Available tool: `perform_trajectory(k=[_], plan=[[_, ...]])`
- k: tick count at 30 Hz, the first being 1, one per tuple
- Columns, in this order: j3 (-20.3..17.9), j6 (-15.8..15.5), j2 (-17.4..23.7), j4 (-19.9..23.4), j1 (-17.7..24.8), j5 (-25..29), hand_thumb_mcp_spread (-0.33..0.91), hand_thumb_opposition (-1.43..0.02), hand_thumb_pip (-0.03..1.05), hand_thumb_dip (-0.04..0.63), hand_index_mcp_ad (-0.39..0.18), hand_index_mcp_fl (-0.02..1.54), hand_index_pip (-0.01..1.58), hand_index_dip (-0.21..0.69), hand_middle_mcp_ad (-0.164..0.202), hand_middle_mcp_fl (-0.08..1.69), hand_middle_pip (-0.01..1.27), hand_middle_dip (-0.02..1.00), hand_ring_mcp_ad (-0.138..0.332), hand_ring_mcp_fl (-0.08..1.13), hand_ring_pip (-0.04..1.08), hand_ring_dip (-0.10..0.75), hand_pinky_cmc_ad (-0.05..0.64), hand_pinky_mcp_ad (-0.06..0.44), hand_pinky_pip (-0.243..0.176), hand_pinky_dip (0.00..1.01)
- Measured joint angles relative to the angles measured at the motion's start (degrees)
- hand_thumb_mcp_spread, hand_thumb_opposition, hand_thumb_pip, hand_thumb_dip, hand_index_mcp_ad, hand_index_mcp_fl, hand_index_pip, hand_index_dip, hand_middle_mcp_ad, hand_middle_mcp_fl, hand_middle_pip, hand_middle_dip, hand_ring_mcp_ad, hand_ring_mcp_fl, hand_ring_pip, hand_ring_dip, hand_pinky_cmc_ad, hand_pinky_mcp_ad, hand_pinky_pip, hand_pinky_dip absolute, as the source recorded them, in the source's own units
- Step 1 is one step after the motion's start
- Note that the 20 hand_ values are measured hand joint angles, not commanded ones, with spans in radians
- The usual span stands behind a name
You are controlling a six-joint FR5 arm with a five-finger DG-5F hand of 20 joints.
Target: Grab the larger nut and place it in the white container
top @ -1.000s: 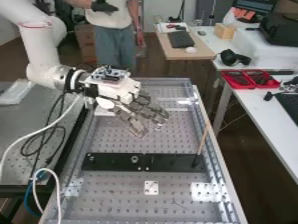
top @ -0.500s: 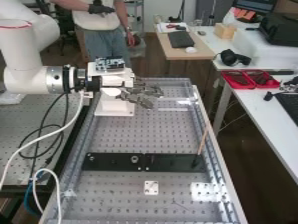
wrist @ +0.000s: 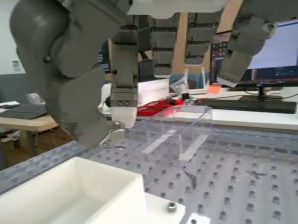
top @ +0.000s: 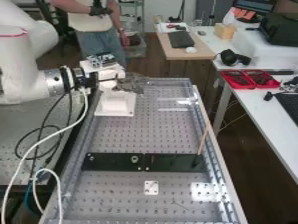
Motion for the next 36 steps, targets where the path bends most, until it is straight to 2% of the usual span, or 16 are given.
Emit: perform_trajectory(k=[6,17,24,28,36], plan=[[-0.47,0.63,-1.15,1.37,1.12,-3.71,0.35,-0.89,0.69,0.253,-0.089,0.27,1.54,0.14,0.082,0.1,0.13,0.25,0.138,0.0,0.1,0.164,0.365,0.304,-0.105,0.57],[-1.74,2.62,-3.29,4.98,3.75,-3.65,0.36,-0.89,0.69,0.253,-0.093,0.27,1.54,0.14,0.075,0.1,0.13,0.25,0.141,0.0,0.09,0.162,0.363,0.304,-0.105,0.57],[-2.68,-0.24,-4.16,4.81,4.23,-1.27,0.36,-0.89,0.69,0.253,-0.094,0.24,1.54,0.126,0.075,0.09,0.13,0.25,0.138,0.0,0.09,0.162,0.363,0.302,-0.105,0.57],[-2.68,-2.97,-4.55,3.5,3.98,0.11,0.35,-0.89,0.77,0.253,-0.136,0.06,1.55,0.134,0.075,0.02,0.13,0.25,0.141,0.0,0.1,0.162,0.363,0.304,-0.105,0.58],[-3.04,-2.94,-3.85,3.36,3.75,1.45,0.31,-0.88,0.77,0.253,-0.133,0.0,1.4,0.063,0.077,0.0,0.13,0.25,0.143,0.01,0.12,0.164,0.363,0.304,-0.105,0.66]])
